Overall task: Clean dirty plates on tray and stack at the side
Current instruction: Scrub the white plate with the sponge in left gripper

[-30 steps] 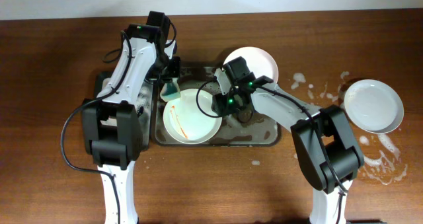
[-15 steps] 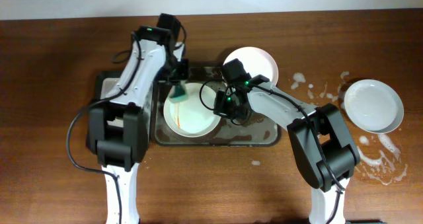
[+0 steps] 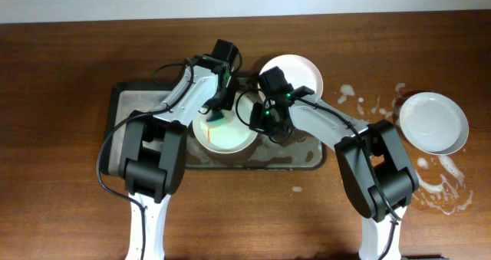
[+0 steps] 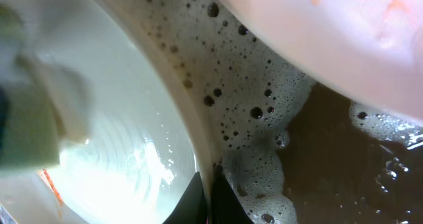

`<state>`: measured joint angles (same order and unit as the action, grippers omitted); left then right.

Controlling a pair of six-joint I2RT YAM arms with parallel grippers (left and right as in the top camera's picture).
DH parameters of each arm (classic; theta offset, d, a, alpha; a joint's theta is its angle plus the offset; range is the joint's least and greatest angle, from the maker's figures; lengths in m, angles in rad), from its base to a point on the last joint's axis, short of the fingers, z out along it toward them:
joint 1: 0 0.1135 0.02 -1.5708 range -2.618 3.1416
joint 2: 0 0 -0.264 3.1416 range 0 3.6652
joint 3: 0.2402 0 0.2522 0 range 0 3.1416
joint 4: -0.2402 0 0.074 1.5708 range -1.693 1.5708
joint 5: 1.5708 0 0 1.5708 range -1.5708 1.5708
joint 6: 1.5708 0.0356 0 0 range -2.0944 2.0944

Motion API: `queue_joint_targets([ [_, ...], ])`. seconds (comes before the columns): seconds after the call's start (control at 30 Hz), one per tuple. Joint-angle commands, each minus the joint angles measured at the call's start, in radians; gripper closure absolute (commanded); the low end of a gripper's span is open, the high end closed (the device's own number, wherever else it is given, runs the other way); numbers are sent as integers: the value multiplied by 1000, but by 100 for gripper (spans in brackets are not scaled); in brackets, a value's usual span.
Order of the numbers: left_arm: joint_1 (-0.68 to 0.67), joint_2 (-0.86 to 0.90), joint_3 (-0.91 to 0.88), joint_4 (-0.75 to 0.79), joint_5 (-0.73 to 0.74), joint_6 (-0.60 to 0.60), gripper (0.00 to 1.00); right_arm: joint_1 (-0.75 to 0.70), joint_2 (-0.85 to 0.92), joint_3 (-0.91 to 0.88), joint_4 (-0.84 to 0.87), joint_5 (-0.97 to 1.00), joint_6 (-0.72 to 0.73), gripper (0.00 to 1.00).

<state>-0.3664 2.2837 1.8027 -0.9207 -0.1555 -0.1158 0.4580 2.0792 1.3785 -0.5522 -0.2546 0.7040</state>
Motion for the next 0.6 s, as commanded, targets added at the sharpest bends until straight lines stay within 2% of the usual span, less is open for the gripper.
queue_joint_targets([
  [0.0,14,65,-29,27,-243,16,99,-10,35,-16,-20,82,-12,96],
  [0.07,-2,57,-2,-7,-433,-29,99,-9,35,-16,-20,79,-11,96],
  [0.17,-23,45,93,-46,-468,-54,99,-10,35,-16,-24,79,-11,96],
  [0.27,-22,6,187,-54,-604,-81,99,-10,35,-16,-28,79,-11,96],
  [0.33,-22,-24,211,-58,-615,-81,99,-10,35,-16,-28,79,-11,96],
  [0.37,-22,-42,221,-71,-584,-81,99,-10,35,-16,-28,79,-11,96],
  [0.4,-22,-73,224,-122,-383,-77,99,-10,35,-16,-27,79,-11,96],
  [0.43,-22,-80,223,-190,-65,6,99,-10,35,-16,-27,79,-11,96],
  [0.47,-22,-77,217,-227,71,60,99,-10,35,-16,-28,79,-11,96],
  [0.5,-24,-77,185,-272,138,95,99,-10,35,-16,-28,79,-11,96],
  [0.57,-24,-77,119,-306,138,94,99,-10,35,-16,-28,79,-11,96],
])
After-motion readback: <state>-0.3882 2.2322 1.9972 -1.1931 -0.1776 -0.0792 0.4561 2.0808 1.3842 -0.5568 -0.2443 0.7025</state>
